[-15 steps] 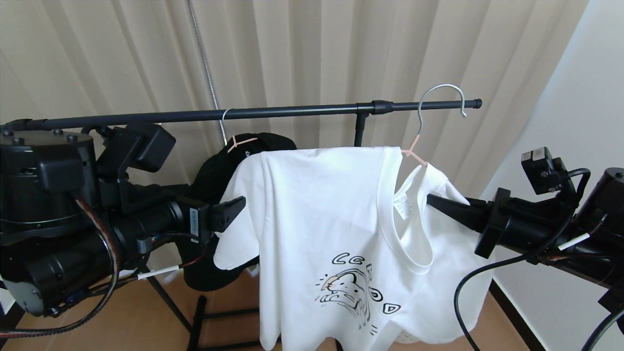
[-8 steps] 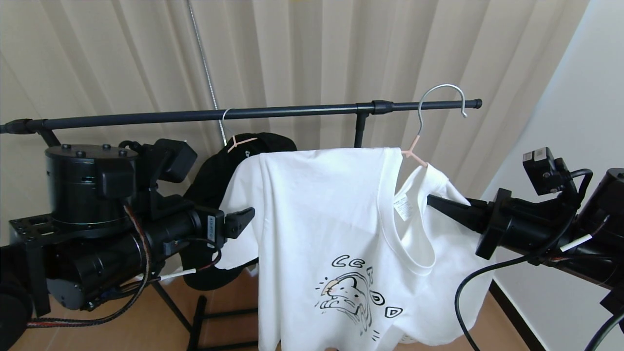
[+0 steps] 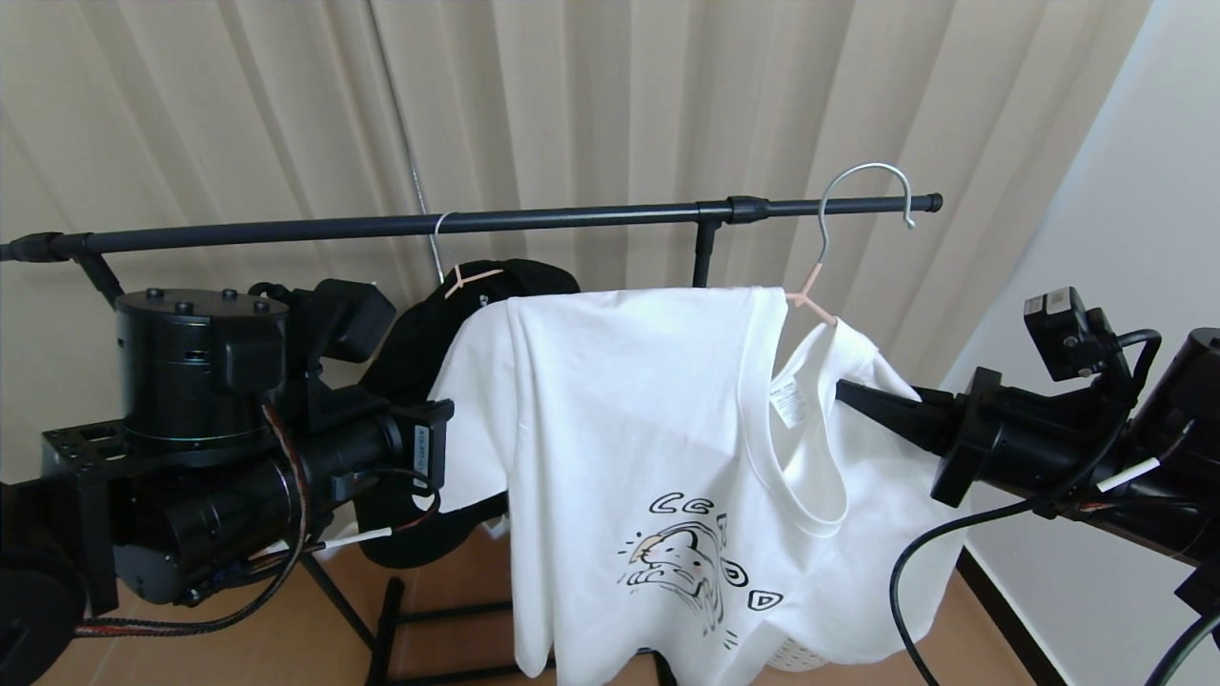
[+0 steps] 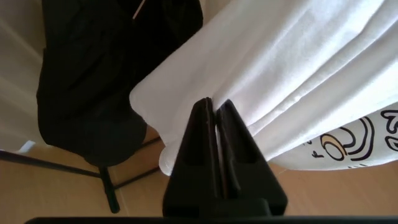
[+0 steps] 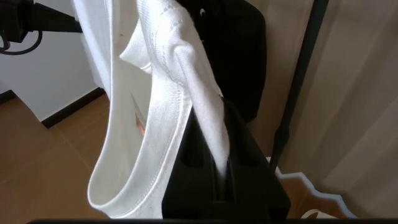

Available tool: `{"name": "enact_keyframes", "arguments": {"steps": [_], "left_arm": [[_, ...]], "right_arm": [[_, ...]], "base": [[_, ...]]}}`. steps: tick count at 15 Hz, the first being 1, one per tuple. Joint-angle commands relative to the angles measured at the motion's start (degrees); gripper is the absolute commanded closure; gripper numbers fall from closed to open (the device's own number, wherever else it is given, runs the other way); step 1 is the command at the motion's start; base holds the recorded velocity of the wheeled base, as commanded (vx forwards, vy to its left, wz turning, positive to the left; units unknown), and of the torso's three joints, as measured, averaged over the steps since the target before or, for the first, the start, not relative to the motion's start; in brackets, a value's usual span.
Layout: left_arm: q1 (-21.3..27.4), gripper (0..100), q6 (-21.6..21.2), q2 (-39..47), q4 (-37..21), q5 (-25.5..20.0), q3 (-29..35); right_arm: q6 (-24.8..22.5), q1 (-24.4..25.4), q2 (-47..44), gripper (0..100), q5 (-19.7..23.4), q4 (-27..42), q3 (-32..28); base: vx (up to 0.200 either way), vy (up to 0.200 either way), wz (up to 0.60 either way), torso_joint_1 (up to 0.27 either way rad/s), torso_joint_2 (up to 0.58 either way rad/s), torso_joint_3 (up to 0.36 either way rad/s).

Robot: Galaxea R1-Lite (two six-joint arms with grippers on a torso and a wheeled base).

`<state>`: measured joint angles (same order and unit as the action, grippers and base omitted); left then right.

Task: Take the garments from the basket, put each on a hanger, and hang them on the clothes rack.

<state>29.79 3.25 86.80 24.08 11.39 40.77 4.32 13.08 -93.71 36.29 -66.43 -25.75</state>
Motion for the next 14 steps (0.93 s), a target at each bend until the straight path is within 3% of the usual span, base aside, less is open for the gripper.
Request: {"name": "enact_keyframes", "arguments": {"steps": [1,14], "left_arm": [[-0.17,100,1.4,-0.05,0.01,0.13,0.02],[-6.15,100,4.57,-1.02,-0.17,0.13,-2.45]], "right_arm": [[-0.01,0.02,0.02,100,0.01,-0.02,-0.01],[0.08,-0.34,-0.16,100,0.01,-0.02,-0.36]], "base": [[0.0,0.0,0.0,0.0,0.0,0.0],[0.0,0.0,0.0,0.0,0.0,0.0]]}}
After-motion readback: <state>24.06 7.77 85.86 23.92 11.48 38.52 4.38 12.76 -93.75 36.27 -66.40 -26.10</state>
